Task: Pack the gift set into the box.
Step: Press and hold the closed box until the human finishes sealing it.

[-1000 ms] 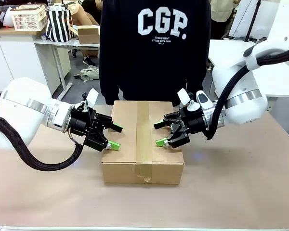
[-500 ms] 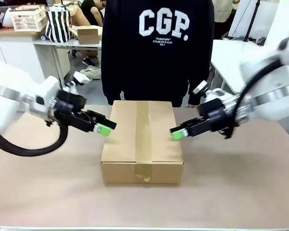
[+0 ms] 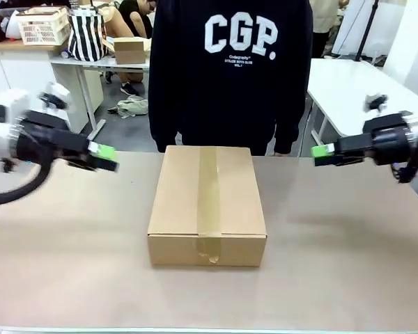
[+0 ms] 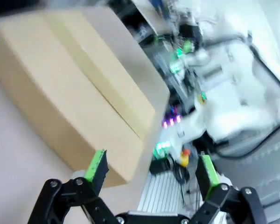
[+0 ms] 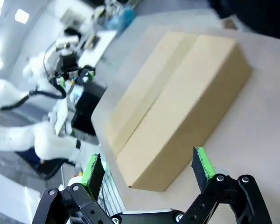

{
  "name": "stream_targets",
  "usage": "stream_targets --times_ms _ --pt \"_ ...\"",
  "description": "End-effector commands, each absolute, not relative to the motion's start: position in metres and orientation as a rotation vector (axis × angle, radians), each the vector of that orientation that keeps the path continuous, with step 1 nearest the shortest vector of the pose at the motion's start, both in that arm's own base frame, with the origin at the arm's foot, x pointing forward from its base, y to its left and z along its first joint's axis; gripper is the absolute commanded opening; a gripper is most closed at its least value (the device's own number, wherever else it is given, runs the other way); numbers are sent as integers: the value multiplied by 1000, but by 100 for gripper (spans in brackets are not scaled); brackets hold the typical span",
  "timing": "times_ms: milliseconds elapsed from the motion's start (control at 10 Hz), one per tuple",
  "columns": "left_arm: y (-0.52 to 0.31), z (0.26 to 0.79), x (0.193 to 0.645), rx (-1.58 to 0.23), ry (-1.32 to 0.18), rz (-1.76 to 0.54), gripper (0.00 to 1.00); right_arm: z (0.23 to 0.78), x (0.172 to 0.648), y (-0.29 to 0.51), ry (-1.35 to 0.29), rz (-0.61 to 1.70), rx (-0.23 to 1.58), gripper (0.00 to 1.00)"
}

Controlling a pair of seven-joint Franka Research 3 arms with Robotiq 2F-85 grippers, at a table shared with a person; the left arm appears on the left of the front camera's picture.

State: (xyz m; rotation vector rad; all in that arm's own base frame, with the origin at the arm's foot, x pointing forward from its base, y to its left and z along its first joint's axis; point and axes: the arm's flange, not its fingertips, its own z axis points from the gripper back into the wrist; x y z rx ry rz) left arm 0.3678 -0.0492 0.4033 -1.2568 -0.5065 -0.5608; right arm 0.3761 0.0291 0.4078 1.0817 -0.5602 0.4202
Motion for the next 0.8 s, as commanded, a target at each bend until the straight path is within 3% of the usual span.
stream_targets --times_ms 0,700 --pt "-86 400 359 -1262 -429 -669 100 410 372 60 -519 504 1087 100" --pt "-86 400 359 -1262 -429 -669 100 410 372 60 -519 504 1087 100"
